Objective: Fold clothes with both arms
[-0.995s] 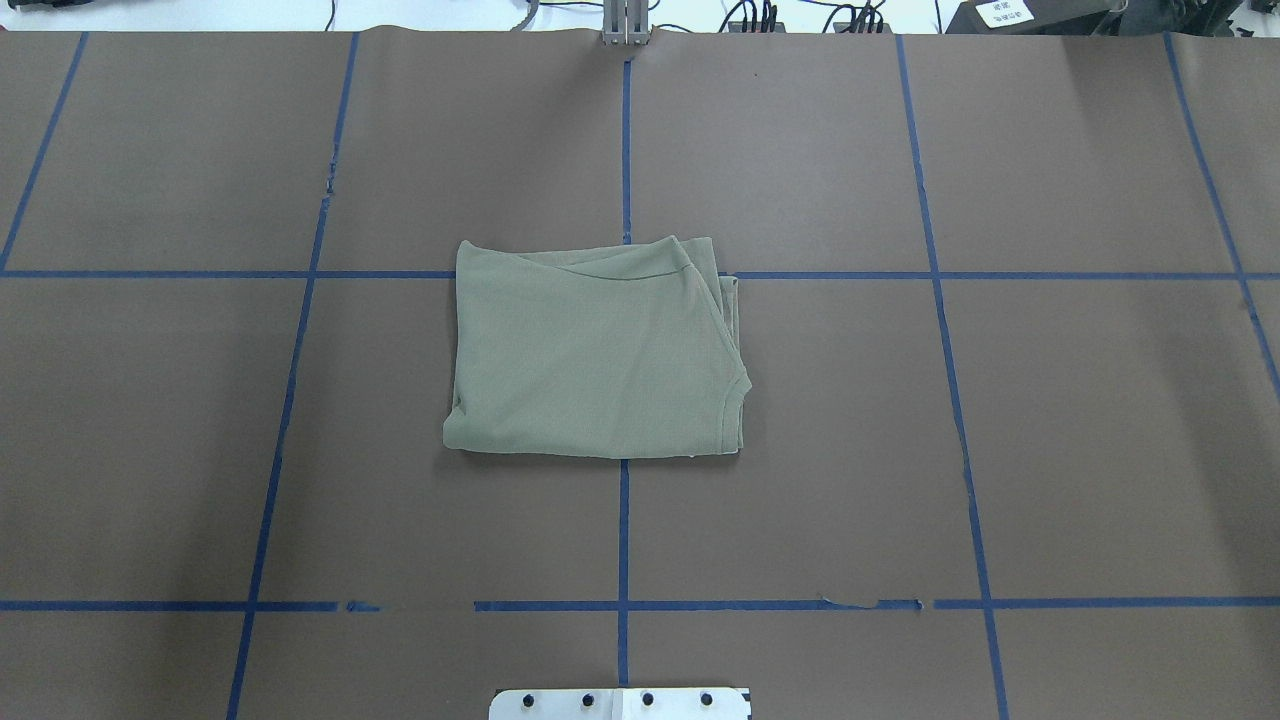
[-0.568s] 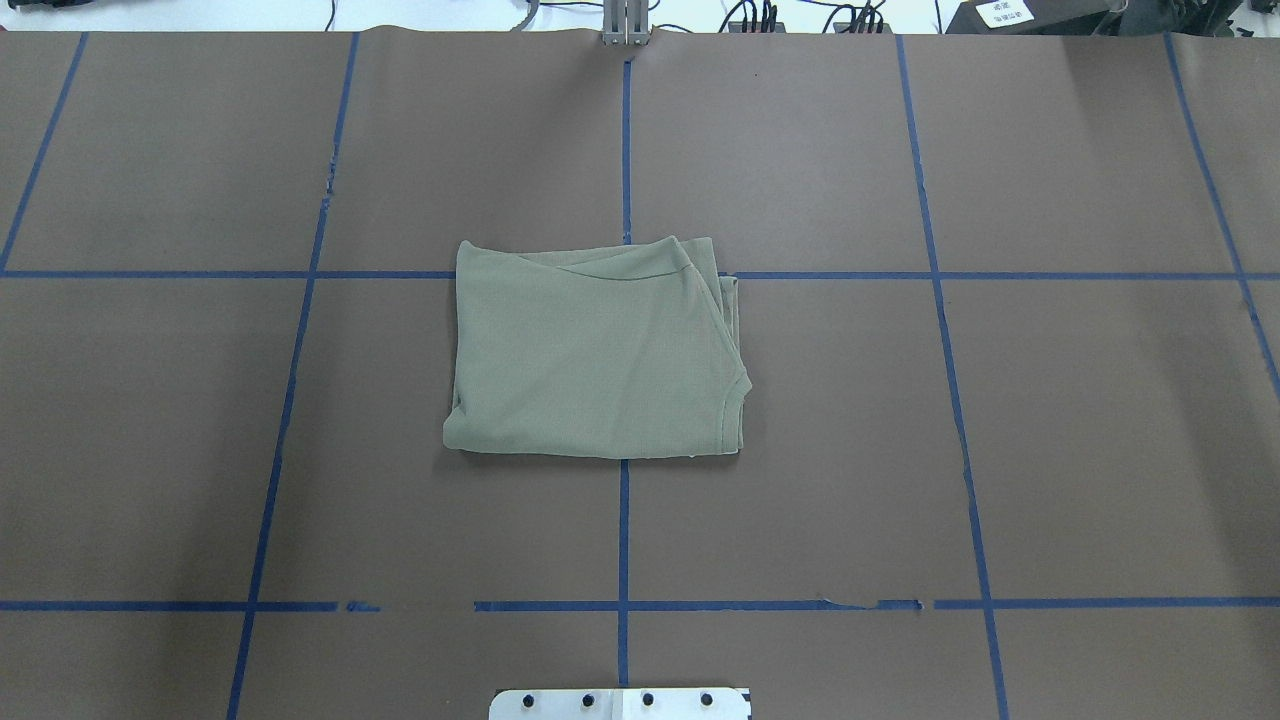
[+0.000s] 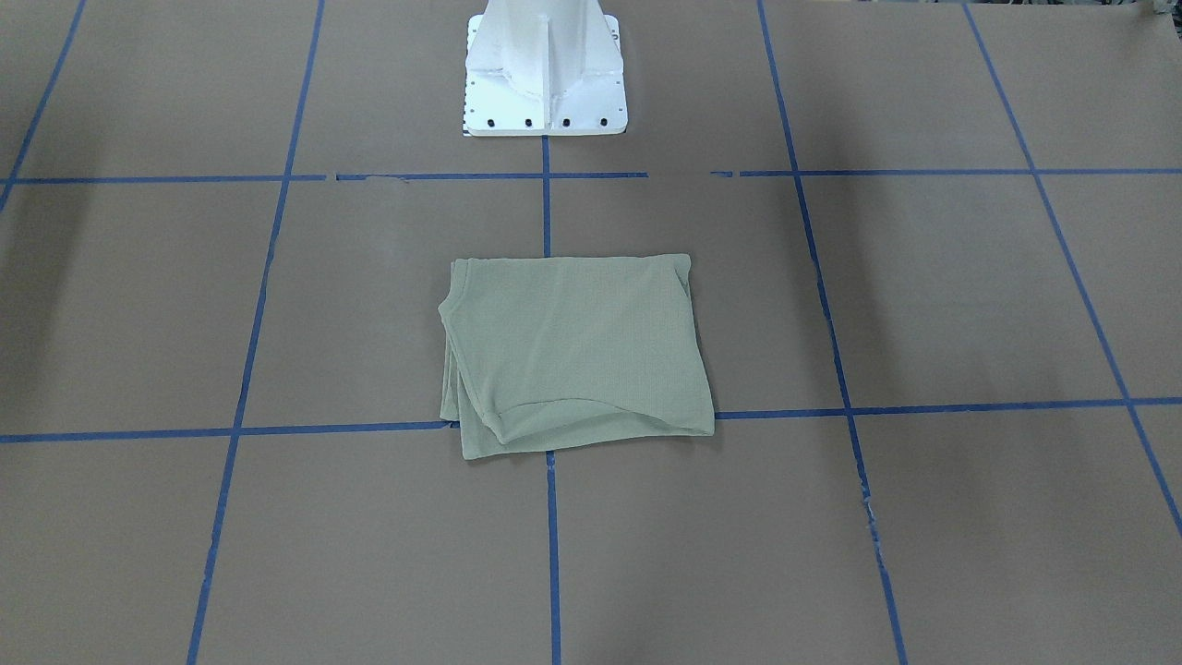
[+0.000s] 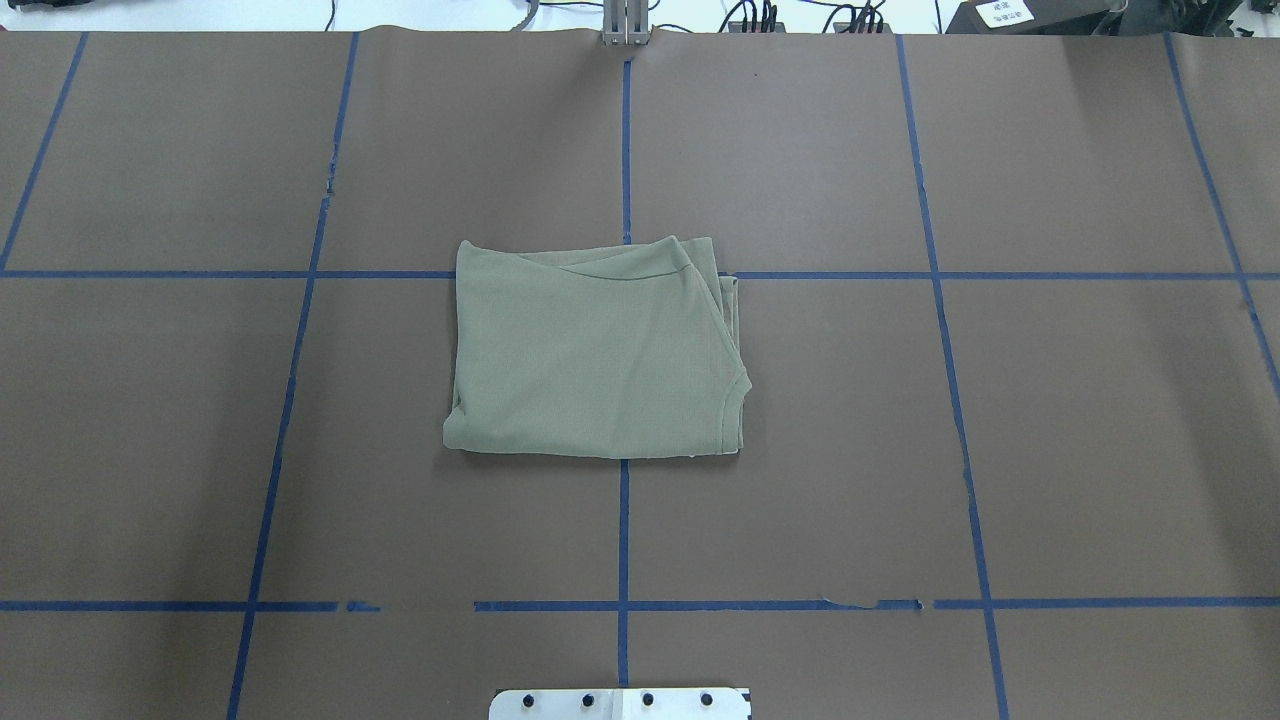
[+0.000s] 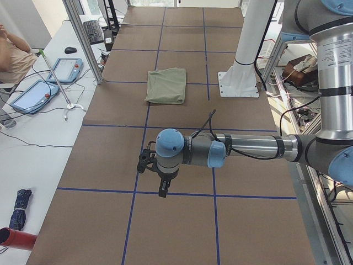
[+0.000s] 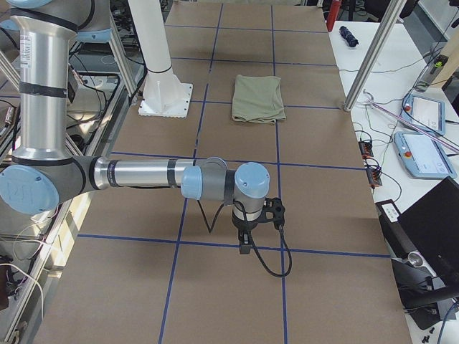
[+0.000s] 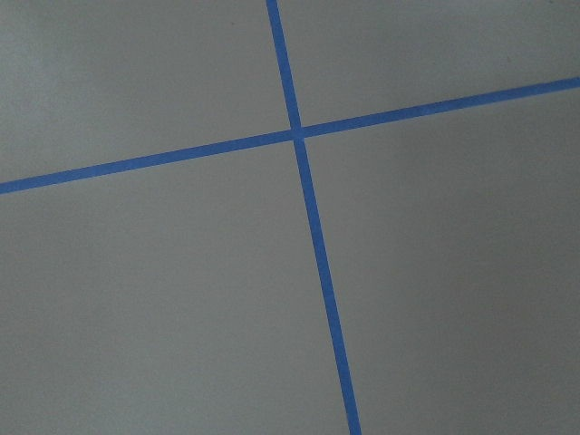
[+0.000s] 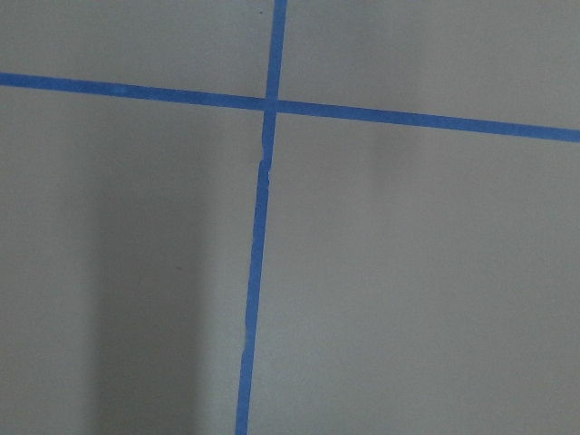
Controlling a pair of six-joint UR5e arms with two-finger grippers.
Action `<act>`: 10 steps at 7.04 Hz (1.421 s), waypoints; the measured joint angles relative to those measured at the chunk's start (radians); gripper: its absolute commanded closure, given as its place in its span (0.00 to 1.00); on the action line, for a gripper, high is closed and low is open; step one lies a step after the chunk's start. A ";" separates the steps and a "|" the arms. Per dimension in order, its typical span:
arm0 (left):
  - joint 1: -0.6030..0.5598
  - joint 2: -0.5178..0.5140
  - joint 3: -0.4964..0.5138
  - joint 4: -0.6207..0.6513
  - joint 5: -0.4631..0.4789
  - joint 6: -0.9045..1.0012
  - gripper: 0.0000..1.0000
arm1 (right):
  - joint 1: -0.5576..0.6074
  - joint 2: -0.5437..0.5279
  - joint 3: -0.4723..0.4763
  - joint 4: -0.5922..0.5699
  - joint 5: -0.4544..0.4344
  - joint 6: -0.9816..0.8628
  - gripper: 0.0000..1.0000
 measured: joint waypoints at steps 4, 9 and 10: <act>0.000 0.003 -0.035 0.001 0.000 0.000 0.00 | 0.000 0.000 -0.001 0.000 -0.002 0.003 0.00; 0.000 0.005 -0.036 0.002 0.000 0.000 0.00 | 0.000 0.000 -0.003 0.000 -0.001 0.004 0.00; 0.000 0.005 -0.035 0.002 0.000 0.000 0.00 | 0.000 -0.001 -0.004 0.000 -0.001 0.004 0.00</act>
